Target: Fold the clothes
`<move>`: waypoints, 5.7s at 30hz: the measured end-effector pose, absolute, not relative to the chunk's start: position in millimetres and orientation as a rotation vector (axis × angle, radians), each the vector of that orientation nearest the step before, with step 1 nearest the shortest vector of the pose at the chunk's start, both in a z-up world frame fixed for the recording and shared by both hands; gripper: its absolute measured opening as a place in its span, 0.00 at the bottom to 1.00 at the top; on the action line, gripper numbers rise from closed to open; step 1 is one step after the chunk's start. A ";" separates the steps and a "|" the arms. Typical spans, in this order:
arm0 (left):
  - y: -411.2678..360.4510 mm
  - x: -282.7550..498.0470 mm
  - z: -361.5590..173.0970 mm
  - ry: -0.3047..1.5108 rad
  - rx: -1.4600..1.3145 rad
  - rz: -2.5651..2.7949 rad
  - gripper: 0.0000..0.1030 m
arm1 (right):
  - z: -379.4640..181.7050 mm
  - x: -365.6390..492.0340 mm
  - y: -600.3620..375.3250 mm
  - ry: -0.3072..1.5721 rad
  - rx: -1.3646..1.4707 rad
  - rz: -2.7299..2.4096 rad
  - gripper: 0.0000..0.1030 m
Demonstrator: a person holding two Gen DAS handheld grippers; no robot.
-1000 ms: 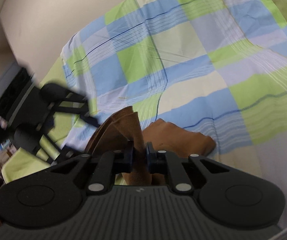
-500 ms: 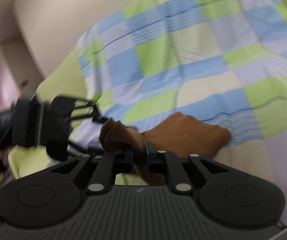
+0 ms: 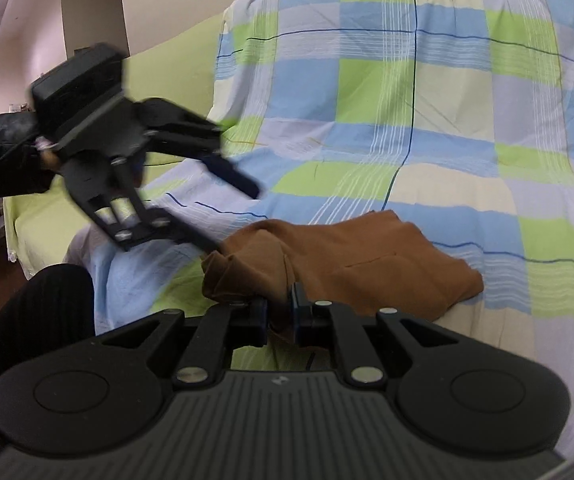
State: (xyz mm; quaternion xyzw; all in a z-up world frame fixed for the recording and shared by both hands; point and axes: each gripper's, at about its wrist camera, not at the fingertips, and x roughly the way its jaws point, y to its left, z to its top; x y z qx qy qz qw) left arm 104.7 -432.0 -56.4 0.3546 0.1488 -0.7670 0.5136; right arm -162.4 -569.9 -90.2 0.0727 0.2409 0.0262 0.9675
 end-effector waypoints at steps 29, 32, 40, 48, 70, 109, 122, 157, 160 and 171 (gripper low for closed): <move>-453.7 118.7 -92.3 0.216 0.761 -1.794 0.66 | -122.9 -137.2 -698.6 0.367 0.893 -0.118 0.08; -455.0 145.3 -82.1 0.339 0.626 -1.784 0.65 | -130.1 -136.8 -701.6 0.370 0.908 -0.128 0.08; -473.1 163.8 -86.7 0.439 0.607 -1.702 0.65 | -144.0 -139.3 -698.3 0.393 0.942 -0.179 0.08; -489.9 177.4 -97.6 0.577 0.582 -1.637 0.66 | -153.5 -149.1 -697.8 0.398 0.968 -0.216 0.15; -500.2 166.6 -115.2 0.519 0.553 -1.495 0.64 | -168.4 -160.0 -695.3 0.358 0.973 -0.295 0.03; -547.7 115.2 -116.2 0.445 0.690 -1.688 0.65 | -180.5 -186.5 -672.3 0.240 1.005 0.159 0.80; -554.4 120.2 -122.0 0.468 0.718 -1.746 0.65 | -181.2 -154.5 -699.6 0.310 1.178 0.297 0.96; -548.7 114.3 -122.6 0.457 0.728 -1.822 0.65 | -184.5 -142.3 -683.0 0.382 1.218 0.317 0.98; -545.1 110.0 -127.7 0.439 0.727 -1.809 0.66 | -183.3 -146.1 -671.1 0.406 1.193 0.304 0.99; -543.2 108.6 -131.5 0.433 0.710 -1.794 0.69 | -177.1 -157.4 -654.1 0.429 1.154 0.207 0.94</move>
